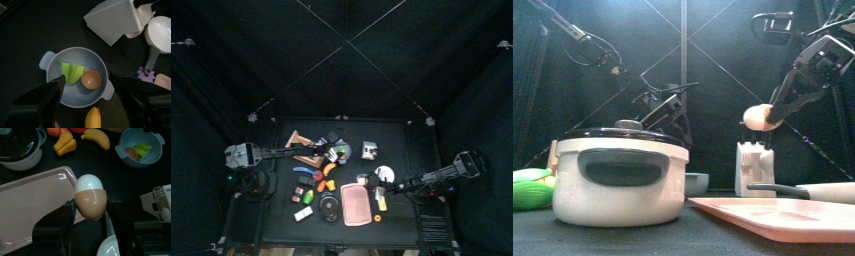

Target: Peel eggshell

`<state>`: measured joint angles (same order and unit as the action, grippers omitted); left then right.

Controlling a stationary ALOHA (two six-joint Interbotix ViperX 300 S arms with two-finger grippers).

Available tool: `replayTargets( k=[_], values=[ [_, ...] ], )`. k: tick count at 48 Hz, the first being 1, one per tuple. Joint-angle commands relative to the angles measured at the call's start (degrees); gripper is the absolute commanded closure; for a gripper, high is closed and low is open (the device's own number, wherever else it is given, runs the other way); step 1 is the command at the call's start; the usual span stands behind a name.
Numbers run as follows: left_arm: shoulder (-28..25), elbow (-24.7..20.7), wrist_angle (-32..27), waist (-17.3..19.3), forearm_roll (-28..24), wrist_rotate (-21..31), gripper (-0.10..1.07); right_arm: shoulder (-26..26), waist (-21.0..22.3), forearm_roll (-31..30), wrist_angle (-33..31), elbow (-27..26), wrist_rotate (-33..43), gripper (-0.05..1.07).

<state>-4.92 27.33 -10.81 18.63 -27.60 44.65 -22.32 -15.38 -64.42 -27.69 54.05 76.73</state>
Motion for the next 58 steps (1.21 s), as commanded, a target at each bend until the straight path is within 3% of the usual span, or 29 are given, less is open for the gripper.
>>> replayTargets(
  k=[1, 7, 16, 24, 31, 36, 47, 58],
  values=[
    [0.4, -1.1, 0.2, -0.1, 0.1, 0.2, -0.03, -0.5, 0.1, -0.2, 0.1, -0.8, 0.0, 0.39],
    [0.7, -1.3, 0.4, -0.4, 0.0, 0.2, -0.03, -0.6, 0.1, -0.2, 0.0, -0.9, 0.0, 0.39],
    [1.7, -0.9, 3.4, -4.0, -2.8, 0.0, -0.03, -0.6, 0.3, -0.2, 0.0, -1.0, 0.1, 0.39],
    [1.8, -0.6, 9.7, -10.3, -8.0, 0.4, -0.03, -0.7, 0.4, 0.8, 0.0, -1.4, 0.0, 0.39],
    [1.9, 0.4, 17.1, -15.1, -6.6, 0.4, -0.03, -1.1, -0.1, 0.6, 0.0, -1.3, 0.0, 0.39],
    [1.8, 2.8, 23.6, -16.5, -8.1, -1.2, -0.03, -1.3, -0.1, 0.8, 0.1, -1.6, 0.1, 0.39],
    [0.1, 6.2, 36.2, -16.3, -6.8, -8.9, -0.03, -1.6, -0.3, 2.0, 1.2, -2.0, 0.0, 0.39],
    [-3.9, 4.3, 37.4, -16.3, 0.2, -22.1, -0.03, -1.5, -0.3, 2.0, 2.7, -2.0, 0.1, 0.39]
  ],
)
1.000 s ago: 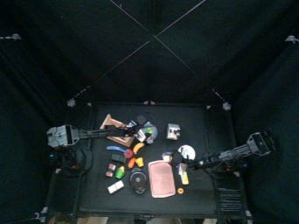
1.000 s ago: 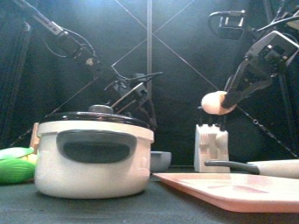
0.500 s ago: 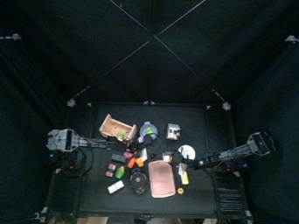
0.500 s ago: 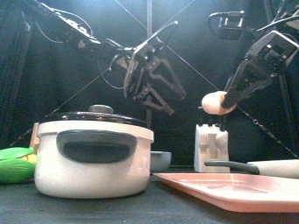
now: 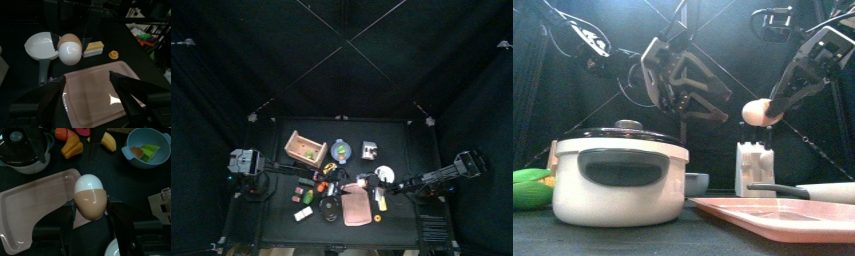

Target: Peel eggshell

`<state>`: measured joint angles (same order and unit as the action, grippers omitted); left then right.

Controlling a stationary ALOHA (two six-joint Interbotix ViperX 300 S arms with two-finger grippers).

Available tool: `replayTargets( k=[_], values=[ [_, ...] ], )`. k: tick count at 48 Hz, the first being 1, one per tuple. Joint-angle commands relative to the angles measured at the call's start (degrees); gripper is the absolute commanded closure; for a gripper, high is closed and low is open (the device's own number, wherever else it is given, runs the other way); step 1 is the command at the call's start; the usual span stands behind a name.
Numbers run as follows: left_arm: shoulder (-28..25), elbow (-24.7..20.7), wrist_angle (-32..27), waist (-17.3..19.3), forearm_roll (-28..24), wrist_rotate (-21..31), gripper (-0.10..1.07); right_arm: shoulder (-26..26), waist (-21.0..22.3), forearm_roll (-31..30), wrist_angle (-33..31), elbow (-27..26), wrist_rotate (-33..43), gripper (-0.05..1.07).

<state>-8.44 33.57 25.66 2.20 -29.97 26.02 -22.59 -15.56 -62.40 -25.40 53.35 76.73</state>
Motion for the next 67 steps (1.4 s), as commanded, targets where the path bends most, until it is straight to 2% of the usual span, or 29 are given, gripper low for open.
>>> replayTargets(
  k=[1, 10, 19, 32, 49, 58, 67],
  values=[
    [-0.6, -2.1, 1.0, 0.2, 3.4, -4.6, -0.03, -1.2, -0.1, 0.0, 0.4, -1.4, 0.1, 0.39],
    [-1.6, -2.5, 2.5, 0.2, 13.0, -12.7, -0.03, -0.7, -0.1, 0.1, 1.9, -1.4, 0.1, 0.39],
    [-2.3, -2.9, 5.4, -0.8, 17.6, -17.1, -0.03, 0.4, -0.1, 0.4, 3.4, -1.8, 0.1, 0.39],
    [-3.9, -4.2, 6.3, -2.9, 17.9, -17.2, -0.03, 2.7, 0.3, 0.0, 3.4, -3.0, -0.1, 0.4],
    [-6.2, -5.9, 6.2, -3.8, 17.7, -17.2, -0.02, 2.8, 0.4, -0.3, 3.5, -3.3, 0.0, 0.39],
    [-6.6, -6.2, 6.2, -3.6, 17.8, -17.2, 0.04, 2.8, 0.4, -0.3, 3.6, -3.3, -0.1, 0.39],
    [-6.6, -6.2, 6.2, -3.3, 17.8, -17.2, 0.14, 2.8, 0.4, -0.3, 3.5, -3.3, 0.0, 0.39]
  ],
)
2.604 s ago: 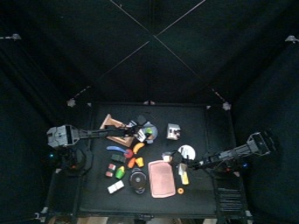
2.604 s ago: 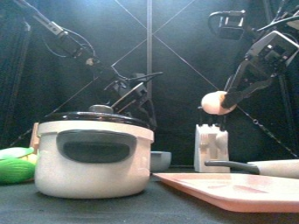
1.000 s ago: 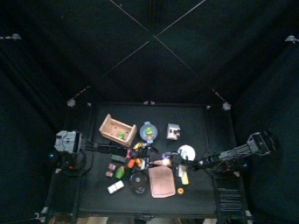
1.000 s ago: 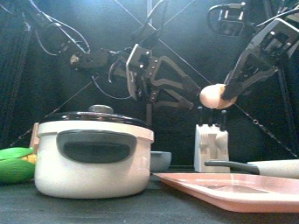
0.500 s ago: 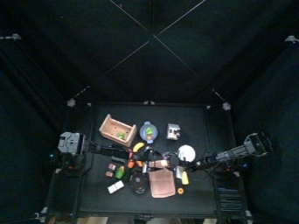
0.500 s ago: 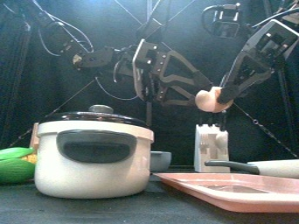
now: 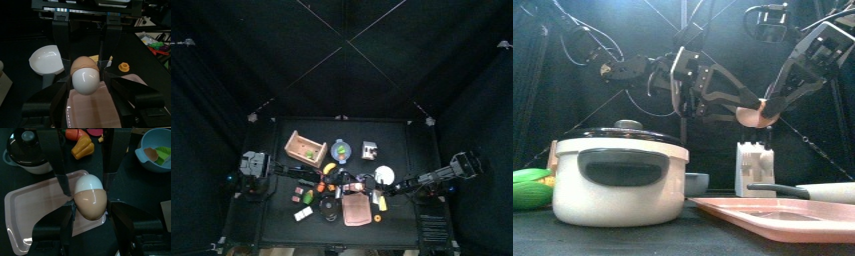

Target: Peel eggshell

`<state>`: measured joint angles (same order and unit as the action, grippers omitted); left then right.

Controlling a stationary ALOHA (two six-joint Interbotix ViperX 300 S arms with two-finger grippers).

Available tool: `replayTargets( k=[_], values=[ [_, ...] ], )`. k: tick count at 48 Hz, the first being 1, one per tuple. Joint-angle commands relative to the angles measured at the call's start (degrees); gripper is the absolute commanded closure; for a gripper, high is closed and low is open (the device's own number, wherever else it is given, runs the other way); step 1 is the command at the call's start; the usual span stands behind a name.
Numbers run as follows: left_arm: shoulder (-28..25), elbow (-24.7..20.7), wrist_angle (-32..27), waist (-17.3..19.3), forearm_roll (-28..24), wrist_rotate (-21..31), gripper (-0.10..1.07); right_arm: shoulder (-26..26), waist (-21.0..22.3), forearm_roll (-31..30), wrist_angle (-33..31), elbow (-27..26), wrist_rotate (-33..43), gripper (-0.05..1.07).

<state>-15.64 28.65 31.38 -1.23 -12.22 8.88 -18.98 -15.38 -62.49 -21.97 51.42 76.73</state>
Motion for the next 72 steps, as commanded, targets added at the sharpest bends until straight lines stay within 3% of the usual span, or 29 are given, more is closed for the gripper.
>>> replayTargets(
  k=[1, 14, 72],
  values=[
    [0.6, -1.3, 0.4, 0.1, 0.0, -0.1, 0.15, -0.8, 0.2, -0.1, 0.1, -1.3, 0.0, 0.4],
    [0.8, -1.0, 0.4, 0.1, 0.0, -0.1, 0.28, -0.8, 0.1, -0.1, 0.1, -1.2, 0.0, 0.39],
    [5.0, 4.2, 0.4, 0.2, 0.3, -0.1, 0.28, -2.5, -1.2, 2.7, -0.3, 0.8, 0.0, 0.39]
  ],
)
